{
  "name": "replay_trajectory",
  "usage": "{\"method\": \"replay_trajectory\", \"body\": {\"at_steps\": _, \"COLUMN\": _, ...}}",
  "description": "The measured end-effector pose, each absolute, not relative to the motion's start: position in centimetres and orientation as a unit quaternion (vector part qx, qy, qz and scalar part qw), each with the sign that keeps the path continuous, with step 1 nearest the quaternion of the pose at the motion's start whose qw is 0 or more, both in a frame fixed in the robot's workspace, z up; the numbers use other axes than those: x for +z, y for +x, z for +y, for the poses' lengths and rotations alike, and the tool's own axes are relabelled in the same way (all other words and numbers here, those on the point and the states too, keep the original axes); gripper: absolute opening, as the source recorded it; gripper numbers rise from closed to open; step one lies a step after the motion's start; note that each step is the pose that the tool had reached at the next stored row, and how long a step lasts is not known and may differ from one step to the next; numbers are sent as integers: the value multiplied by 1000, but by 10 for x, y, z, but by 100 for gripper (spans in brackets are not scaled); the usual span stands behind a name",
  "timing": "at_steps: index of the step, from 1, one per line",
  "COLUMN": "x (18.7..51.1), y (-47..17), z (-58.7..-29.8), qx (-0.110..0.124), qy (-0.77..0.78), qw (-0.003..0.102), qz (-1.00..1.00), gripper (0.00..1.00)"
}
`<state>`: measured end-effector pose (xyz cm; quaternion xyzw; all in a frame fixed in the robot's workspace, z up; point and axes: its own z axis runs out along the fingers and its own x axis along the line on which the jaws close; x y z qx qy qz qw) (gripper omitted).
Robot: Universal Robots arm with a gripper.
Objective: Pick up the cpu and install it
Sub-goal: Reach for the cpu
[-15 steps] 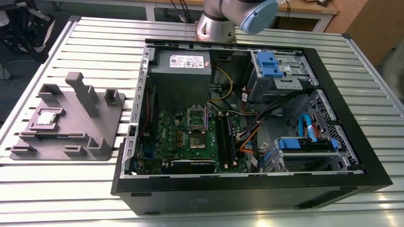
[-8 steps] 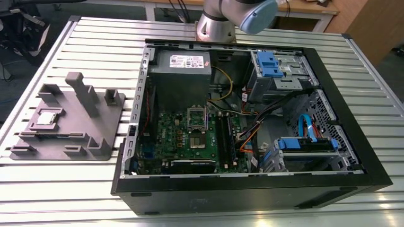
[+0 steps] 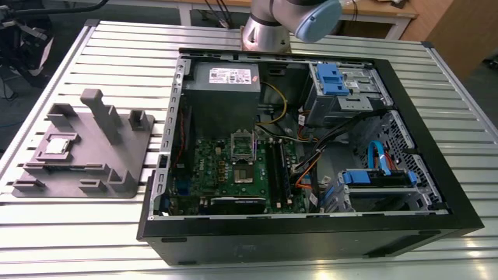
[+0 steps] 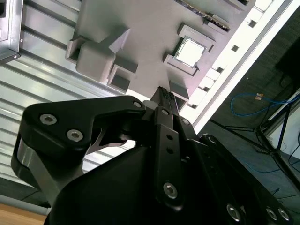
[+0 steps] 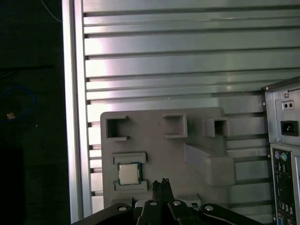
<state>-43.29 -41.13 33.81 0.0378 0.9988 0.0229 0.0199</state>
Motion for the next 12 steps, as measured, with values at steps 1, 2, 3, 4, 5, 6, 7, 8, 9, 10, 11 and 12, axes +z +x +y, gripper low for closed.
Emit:
{"method": "replay_trajectory", "body": {"at_steps": 1, "x": 337, "y": -434, "z": -412, "qx": 23, "qy": 38, "qw": 20, "qz": 999, "gripper": 11}}
{"method": "replay_trajectory", "body": {"at_steps": 2, "x": 336, "y": -435, "z": -412, "qx": 23, "qy": 38, "qw": 20, "qz": 999, "gripper": 11}}
{"method": "replay_trajectory", "body": {"at_steps": 3, "x": 335, "y": -436, "z": -412, "qx": 23, "qy": 38, "qw": 20, "qz": 999, "gripper": 11}}
{"method": "replay_trajectory", "body": {"at_steps": 4, "x": 333, "y": -437, "z": -412, "qx": 23, "qy": 38, "qw": 20, "qz": 999, "gripper": 11}}
{"method": "replay_trajectory", "body": {"at_steps": 5, "x": 332, "y": -438, "z": -413, "qx": 23, "qy": 38, "qw": 20, "qz": 999, "gripper": 11}}
{"method": "replay_trajectory", "body": {"at_steps": 6, "x": 331, "y": -439, "z": -413, "qx": 23, "qy": 38, "qw": 20, "qz": 999, "gripper": 11}}
{"method": "replay_trajectory", "body": {"at_steps": 7, "x": 330, "y": -440, "z": -413, "qx": 23, "qy": 38, "qw": 20, "qz": 999, "gripper": 11}}
{"method": "replay_trajectory", "body": {"at_steps": 8, "x": 329, "y": -441, "z": -413, "qx": 23, "qy": 38, "qw": 20, "qz": 999, "gripper": 11}}
{"method": "replay_trajectory", "body": {"at_steps": 9, "x": 328, "y": -442, "z": -414, "qx": 23, "qy": 38, "qw": 20, "qz": 999, "gripper": 11}}
{"method": "replay_trajectory", "body": {"at_steps": 10, "x": 327, "y": -443, "z": -414, "qx": 23, "qy": 38, "qw": 20, "qz": 999, "gripper": 11}}
{"method": "replay_trajectory", "body": {"at_steps": 11, "x": 326, "y": -444, "z": -414, "qx": 23, "qy": 38, "qw": 20, "qz": 999, "gripper": 11}}
{"method": "replay_trajectory", "body": {"at_steps": 12, "x": 324, "y": -445, "z": -414, "qx": 23, "qy": 38, "qw": 20, "qz": 999, "gripper": 11}}
